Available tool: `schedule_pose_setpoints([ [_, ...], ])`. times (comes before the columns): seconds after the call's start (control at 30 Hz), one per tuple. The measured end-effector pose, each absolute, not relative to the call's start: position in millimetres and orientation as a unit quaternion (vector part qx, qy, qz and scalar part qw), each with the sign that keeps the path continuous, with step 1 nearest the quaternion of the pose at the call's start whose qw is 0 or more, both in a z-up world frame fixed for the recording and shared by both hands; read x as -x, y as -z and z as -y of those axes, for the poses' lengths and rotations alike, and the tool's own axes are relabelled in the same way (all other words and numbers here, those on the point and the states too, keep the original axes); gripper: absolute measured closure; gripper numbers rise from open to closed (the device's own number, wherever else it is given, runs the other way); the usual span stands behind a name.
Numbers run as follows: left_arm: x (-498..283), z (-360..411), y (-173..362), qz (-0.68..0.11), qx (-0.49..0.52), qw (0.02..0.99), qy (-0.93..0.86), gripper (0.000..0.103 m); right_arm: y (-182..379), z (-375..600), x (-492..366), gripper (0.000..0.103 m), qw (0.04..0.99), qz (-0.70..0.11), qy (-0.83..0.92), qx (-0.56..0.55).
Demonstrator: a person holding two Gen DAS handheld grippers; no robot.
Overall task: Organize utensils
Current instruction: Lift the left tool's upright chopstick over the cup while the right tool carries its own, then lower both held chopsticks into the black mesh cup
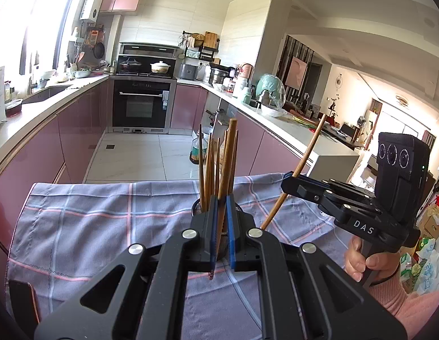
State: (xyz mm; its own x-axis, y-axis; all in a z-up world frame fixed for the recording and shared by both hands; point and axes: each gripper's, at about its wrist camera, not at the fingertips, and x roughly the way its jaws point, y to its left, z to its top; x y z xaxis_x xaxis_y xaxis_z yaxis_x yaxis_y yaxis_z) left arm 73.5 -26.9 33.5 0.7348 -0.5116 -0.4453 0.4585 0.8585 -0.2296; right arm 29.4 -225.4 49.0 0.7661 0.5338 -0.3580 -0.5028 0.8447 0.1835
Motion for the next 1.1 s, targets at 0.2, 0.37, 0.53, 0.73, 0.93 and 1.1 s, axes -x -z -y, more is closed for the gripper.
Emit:
schedule_pose_setpoints([
  [0.2, -76, 24, -40, -0.247, 0.053, 0.931, 0.264, 0.097, -52, 226, -34, 0.098, 0.94, -0.196, -0.275, -0.041],
  [0.37, -80, 25, -47, -0.239, 0.055, 0.931, 0.269, 0.097, -54, 229, -39, 0.098, 0.941, -0.194, -0.274, -0.049],
  [0.53, -82, 27, -59, -0.231, 0.055, 0.933, 0.27, 0.097, -55, 232, -43, 0.098, 0.943, -0.19, -0.269, -0.053],
  [0.73, -83, 31, -70, -0.22, 0.052, 0.936, 0.27, 0.097, -59, 235, -48, 0.098, 0.945, -0.186, -0.262, -0.061],
  [0.93, -83, 35, -78, -0.214, 0.051, 0.937, 0.271, 0.097, -63, 235, -54, 0.098, 0.947, -0.183, -0.255, -0.062],
  [1.1, -86, 36, -81, -0.213, 0.051, 0.938, 0.27, 0.097, -66, 235, -58, 0.098, 0.949, -0.179, -0.252, -0.064],
])
